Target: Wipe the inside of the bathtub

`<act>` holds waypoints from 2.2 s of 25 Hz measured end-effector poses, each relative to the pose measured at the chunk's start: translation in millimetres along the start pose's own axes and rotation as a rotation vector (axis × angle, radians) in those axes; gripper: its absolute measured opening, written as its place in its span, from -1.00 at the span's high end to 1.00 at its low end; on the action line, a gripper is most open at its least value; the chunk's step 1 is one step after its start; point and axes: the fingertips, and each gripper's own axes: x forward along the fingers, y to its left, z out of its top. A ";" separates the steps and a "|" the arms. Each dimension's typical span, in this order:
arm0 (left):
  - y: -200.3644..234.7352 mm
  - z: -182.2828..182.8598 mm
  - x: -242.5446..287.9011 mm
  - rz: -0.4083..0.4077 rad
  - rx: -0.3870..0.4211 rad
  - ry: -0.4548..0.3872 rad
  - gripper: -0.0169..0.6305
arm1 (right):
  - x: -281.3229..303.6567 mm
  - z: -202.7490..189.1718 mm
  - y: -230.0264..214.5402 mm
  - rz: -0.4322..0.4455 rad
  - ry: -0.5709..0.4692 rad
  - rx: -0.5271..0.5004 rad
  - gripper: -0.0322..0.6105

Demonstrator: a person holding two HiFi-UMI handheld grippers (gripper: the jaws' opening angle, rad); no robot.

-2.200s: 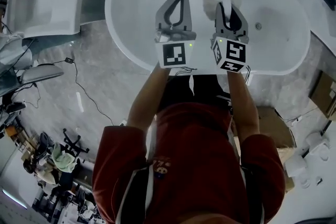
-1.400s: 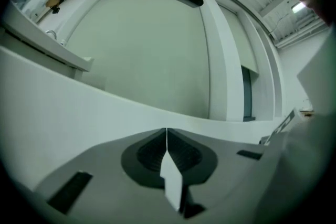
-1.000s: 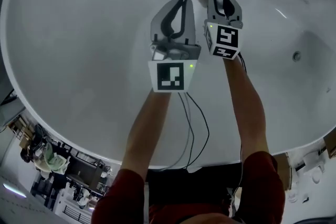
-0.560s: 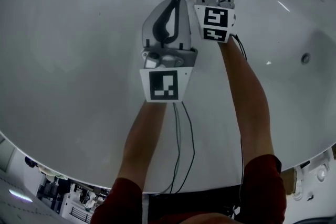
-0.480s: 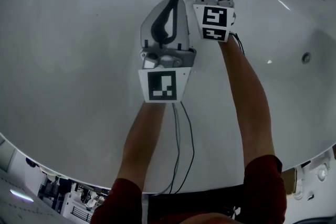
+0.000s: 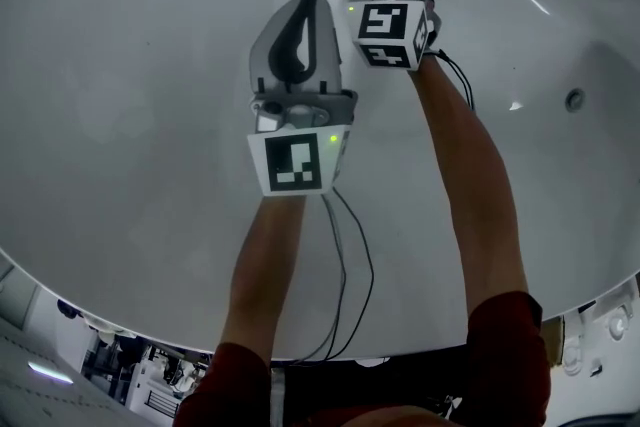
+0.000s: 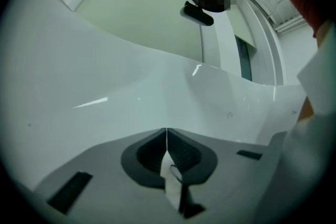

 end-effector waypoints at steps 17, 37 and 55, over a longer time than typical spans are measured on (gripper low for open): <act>-197.1 -15.4 46.5 -0.139 0.003 0.048 0.90 | -95.8 -93.2 -164.6 -0.070 0.032 -0.121 0.61; -433.6 -12.2 102.1 -0.348 0.056 0.032 0.90 | -244.7 -213.4 -419.0 -0.367 0.110 -0.040 0.61; -395.3 37.5 73.8 -0.305 0.023 0.029 0.90 | -289.6 -180.2 -411.0 -0.466 0.100 0.311 0.61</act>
